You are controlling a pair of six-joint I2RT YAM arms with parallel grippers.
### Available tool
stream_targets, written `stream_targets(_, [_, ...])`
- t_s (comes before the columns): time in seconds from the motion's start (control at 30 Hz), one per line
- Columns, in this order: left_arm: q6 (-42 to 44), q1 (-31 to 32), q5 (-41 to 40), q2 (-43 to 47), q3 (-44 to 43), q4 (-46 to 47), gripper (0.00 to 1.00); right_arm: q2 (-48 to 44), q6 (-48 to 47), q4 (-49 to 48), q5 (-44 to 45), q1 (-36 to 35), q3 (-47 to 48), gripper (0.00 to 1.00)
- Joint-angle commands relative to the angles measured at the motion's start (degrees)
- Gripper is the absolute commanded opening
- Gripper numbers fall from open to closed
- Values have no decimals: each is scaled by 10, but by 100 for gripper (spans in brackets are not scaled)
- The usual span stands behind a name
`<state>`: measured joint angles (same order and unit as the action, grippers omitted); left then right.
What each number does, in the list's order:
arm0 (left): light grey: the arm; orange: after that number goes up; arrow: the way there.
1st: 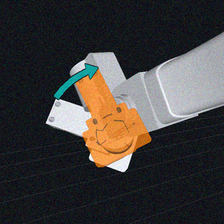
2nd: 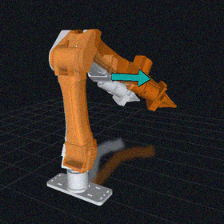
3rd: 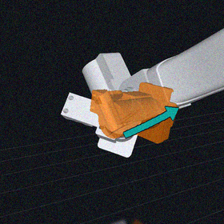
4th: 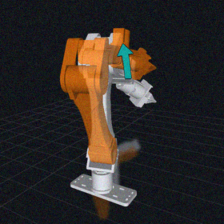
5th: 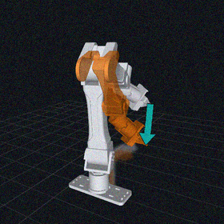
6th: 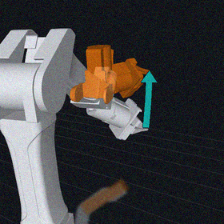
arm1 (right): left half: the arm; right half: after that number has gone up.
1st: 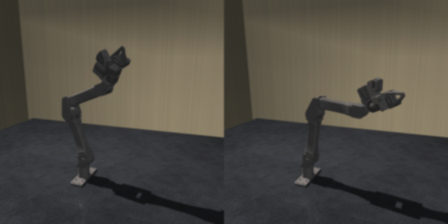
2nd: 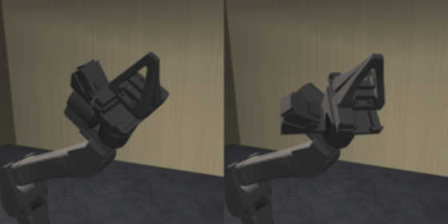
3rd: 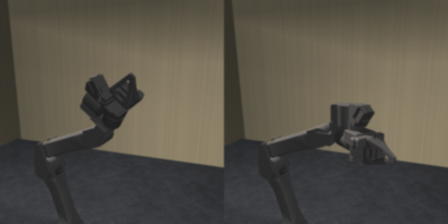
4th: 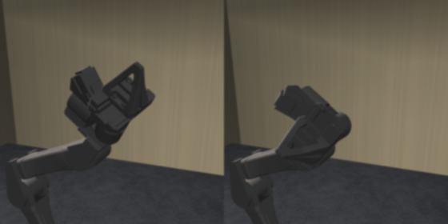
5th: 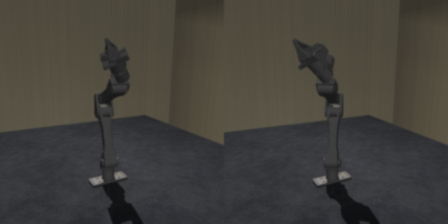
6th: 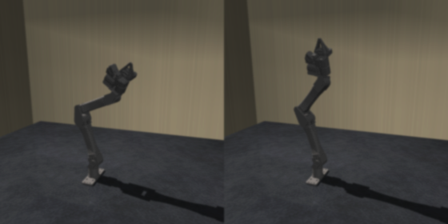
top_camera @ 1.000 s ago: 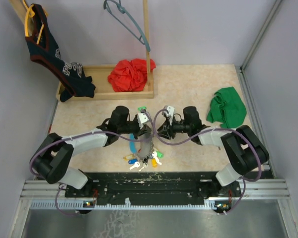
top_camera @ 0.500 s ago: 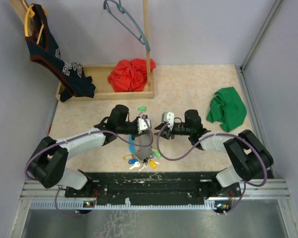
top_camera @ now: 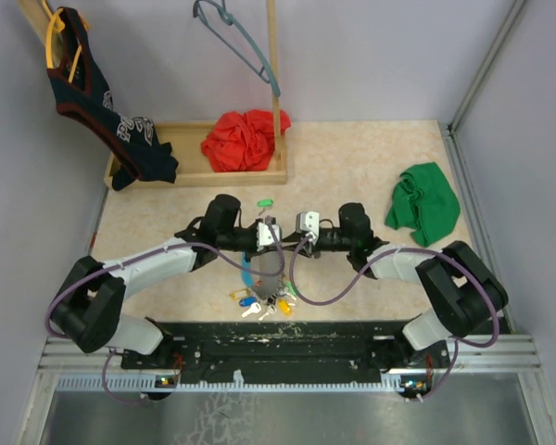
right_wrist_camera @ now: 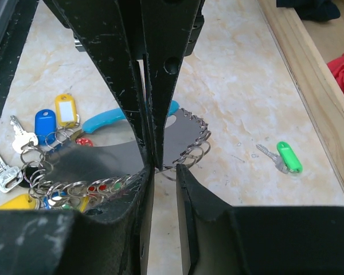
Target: Put the keys on the keyring
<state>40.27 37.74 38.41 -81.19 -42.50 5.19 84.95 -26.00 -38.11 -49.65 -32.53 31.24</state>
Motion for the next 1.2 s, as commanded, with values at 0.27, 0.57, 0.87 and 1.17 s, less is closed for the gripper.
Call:
stream_targets(0.27, [10,-2,18,17,-20,-6,1,9,-33,28,-7,-6,24,22])
stream_targets(0.57, [4,-2,28,21,-16,6,1,29,-14,4,-25,-9,32,19])
stream_targets(0.87, [-4,-2,36,19,-13,14,1,42,16,-35,-38,-10,31,2])
stream_targets(1.17, [-143,-57,53,83,101,208,30,52,124,-195,-52,1,-2,0])
